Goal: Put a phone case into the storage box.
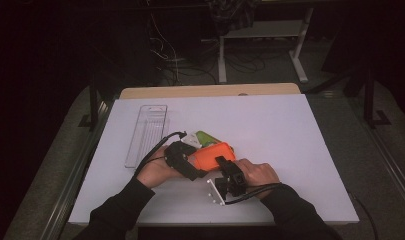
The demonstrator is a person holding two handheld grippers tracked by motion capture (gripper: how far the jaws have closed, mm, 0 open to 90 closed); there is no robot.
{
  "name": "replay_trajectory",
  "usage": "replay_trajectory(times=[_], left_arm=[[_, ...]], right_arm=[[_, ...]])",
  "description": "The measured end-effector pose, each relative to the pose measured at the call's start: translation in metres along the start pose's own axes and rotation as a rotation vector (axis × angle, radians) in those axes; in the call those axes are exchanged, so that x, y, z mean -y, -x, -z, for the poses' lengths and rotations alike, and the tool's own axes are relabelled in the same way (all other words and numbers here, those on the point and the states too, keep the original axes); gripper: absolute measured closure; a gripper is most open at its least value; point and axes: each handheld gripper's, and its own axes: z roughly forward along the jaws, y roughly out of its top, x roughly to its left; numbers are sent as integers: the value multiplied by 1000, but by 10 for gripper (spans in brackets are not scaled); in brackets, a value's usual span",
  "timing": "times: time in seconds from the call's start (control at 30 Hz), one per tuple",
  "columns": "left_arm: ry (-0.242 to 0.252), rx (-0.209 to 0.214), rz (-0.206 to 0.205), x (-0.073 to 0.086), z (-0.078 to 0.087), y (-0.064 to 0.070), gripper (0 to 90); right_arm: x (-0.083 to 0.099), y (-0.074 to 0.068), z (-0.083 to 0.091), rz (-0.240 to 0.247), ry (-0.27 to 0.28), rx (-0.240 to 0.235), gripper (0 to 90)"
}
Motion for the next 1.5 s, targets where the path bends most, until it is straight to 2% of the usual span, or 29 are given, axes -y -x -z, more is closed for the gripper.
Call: replay_trajectory(times=[0.07, 0.27, 0.3, 0.37, 0.4, 0.43, 0.7, 0.77, 0.8, 0.87, 0.9, 1.0, 1.03, 1.1, 1.23, 1.27, 1.33, 1.47, 1.5], left_arm=[[3, 1, 9, 0, -1, 0, 158], [-9, 6, 0, 1, -2, 0, 153], [-7, 6, -4, 1, -2, 0, 152], [8, 12, 13, 2, -2, 0, 149], [1, 14, 4, 2, -1, -1, 147], [16, 15, 12, 2, -2, 0, 145], [48, 1, 12, 5, 10, -6, 43], [66, -3, 26, 6, 12, -7, 16], [59, -4, 18, 6, 14, -8, 0], [69, -1, 26, 8, 16, -9, 0], [57, 0, 14, 9, 17, -10, 0], [58, -1, 32, 11, 18, -11, 0], [47, 0, 25, 11, 18, -12, 0], [52, -5, 43, 13, 18, -12, 0], [43, -8, 37, 14, 20, -13, 0], [38, -12, 25, 14, 20, -14, 0], [39, -18, 26, 14, 20, -14, 0], [59, -23, 65, 14, 18, -12, 0], [60, -26, 61, 15, 18, -13, 0]], right_arm=[[0, 0, 0, 10, -5, 0, 775], [-2, -3, 1, 35, -15, 0, 783], [-2, -3, 1, 33, -14, -1, 784], [-2, -3, 1, 35, -14, 12, 785], [-2, -3, 2, 35, -14, 13, 785], [-2, -3, 2, 37, -13, 15, 785], [6, 2, 3, 9, -37, 22, 784], [9, 3, 4, -1, -47, 22, 784], [11, 5, 4, -3, -53, 22, 784], [15, 7, 4, -17, -63, 17, 784], [17, 9, 4, 4, -71, 5, 784], [23, 12, 5, -23, -84, 6, 784], [24, 12, 5, -36, -82, 2, 784], [26, 14, 6, -59, -79, 2, 784], [30, 17, 7, -168, -70, -35, 784], [30, 18, 7, -178, -68, -39, 784], [32, 20, 7, -216, -58, -50, 784], [39, 27, 6, -335, -40, -106, 784], [40, 29, 6, -372, -32, -123, 784]])
